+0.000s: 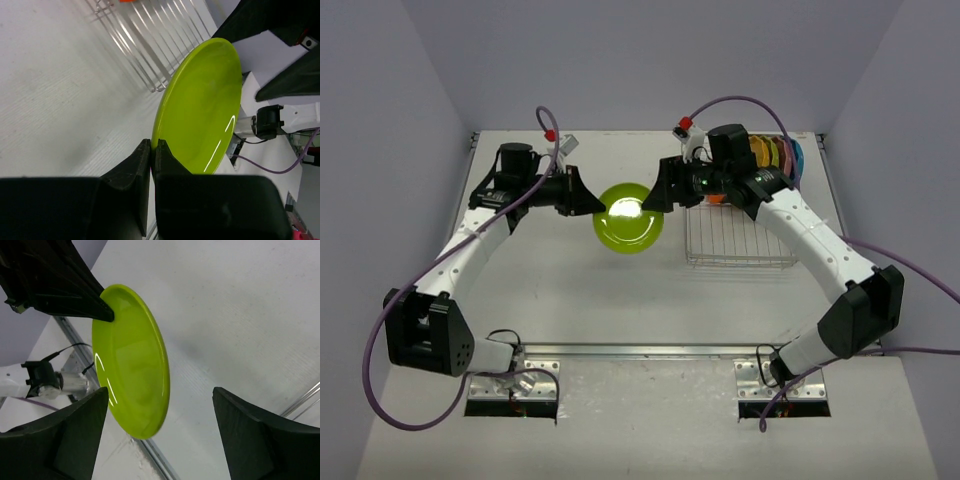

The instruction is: Unload the plates from the dish rack

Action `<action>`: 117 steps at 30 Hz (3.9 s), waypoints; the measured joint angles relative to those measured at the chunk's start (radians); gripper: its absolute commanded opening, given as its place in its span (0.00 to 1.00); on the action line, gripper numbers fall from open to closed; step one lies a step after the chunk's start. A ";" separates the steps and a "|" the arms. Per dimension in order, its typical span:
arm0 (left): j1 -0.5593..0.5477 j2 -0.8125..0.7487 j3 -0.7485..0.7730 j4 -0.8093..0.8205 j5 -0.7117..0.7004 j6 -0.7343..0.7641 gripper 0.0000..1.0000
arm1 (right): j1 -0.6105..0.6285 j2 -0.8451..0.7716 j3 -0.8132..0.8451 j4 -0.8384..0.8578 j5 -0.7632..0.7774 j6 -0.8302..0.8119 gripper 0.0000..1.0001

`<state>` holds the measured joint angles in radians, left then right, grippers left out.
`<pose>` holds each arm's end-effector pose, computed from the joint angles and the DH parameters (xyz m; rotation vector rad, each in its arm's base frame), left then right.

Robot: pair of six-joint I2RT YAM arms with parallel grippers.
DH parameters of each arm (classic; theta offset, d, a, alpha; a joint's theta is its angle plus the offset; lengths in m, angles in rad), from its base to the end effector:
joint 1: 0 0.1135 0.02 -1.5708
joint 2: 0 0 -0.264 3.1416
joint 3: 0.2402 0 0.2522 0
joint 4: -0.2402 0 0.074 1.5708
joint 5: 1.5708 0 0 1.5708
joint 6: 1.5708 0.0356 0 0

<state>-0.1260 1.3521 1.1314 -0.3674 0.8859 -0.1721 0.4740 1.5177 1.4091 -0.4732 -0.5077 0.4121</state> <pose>0.2894 -0.0644 0.3226 0.4726 2.0597 -1.1237 0.2980 0.1723 0.3525 -0.3823 2.2283 1.0424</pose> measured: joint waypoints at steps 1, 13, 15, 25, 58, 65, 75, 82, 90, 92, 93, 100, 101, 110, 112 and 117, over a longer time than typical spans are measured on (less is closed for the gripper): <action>0.017 0.016 0.009 -0.014 0.002 0.002 0.00 | 0.000 0.000 0.002 0.001 0.015 0.002 0.98; 0.500 0.552 0.372 -0.099 -0.195 0.008 0.00 | -0.096 -0.002 -0.006 -0.008 0.173 -0.011 0.99; 0.508 0.612 0.406 -0.108 -0.222 0.007 0.00 | -0.111 -0.002 -0.012 -0.012 0.184 -0.014 0.99; 0.482 0.836 0.586 -0.104 -0.315 -0.025 0.00 | -0.169 0.000 -0.018 -0.050 0.218 -0.048 0.97; 0.450 0.765 0.545 -0.089 -0.613 0.083 0.48 | -0.243 0.105 0.009 -0.137 0.463 -0.117 0.66; 0.254 0.261 0.290 0.050 -0.776 0.202 0.56 | -0.244 0.250 0.110 -0.137 0.625 -0.123 0.48; 0.175 0.039 0.089 0.101 -0.854 0.226 0.58 | -0.244 0.401 0.257 -0.132 0.748 -0.104 0.44; 0.178 0.029 0.049 0.071 -0.867 0.225 0.59 | -0.244 0.472 0.310 -0.133 0.832 -0.098 0.44; 0.178 0.016 0.048 0.072 -0.867 0.224 0.59 | -0.244 0.523 0.345 -0.137 0.866 -0.100 0.28; 0.178 0.016 0.048 0.072 -0.867 0.224 0.59 | -0.244 0.535 0.358 -0.137 0.877 -0.103 0.18; 0.178 0.016 0.048 0.072 -0.868 0.224 0.59 | -0.244 0.540 0.363 -0.137 0.883 -0.105 0.12; 0.178 0.016 0.048 0.072 -0.871 0.224 0.59 | -0.248 0.548 0.366 -0.130 0.920 -0.112 0.00; 0.178 0.016 0.048 0.072 -0.871 0.223 0.59 | -0.248 0.548 0.366 -0.130 0.921 -0.114 0.00; 0.178 0.016 0.051 0.071 -0.869 0.213 0.75 | -0.215 0.466 0.365 -0.122 0.994 -0.196 0.00; 0.178 0.016 0.056 0.068 -0.865 0.211 0.76 | -0.196 0.419 0.361 -0.104 1.035 -0.235 0.00; 0.178 0.016 0.080 0.055 -0.823 0.204 0.77 | -0.130 0.281 0.357 -0.015 1.073 -0.307 0.00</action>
<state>0.0521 1.3678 1.2115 -0.3128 0.0625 0.0321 0.3437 1.7991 1.7657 -0.4880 0.5654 0.1050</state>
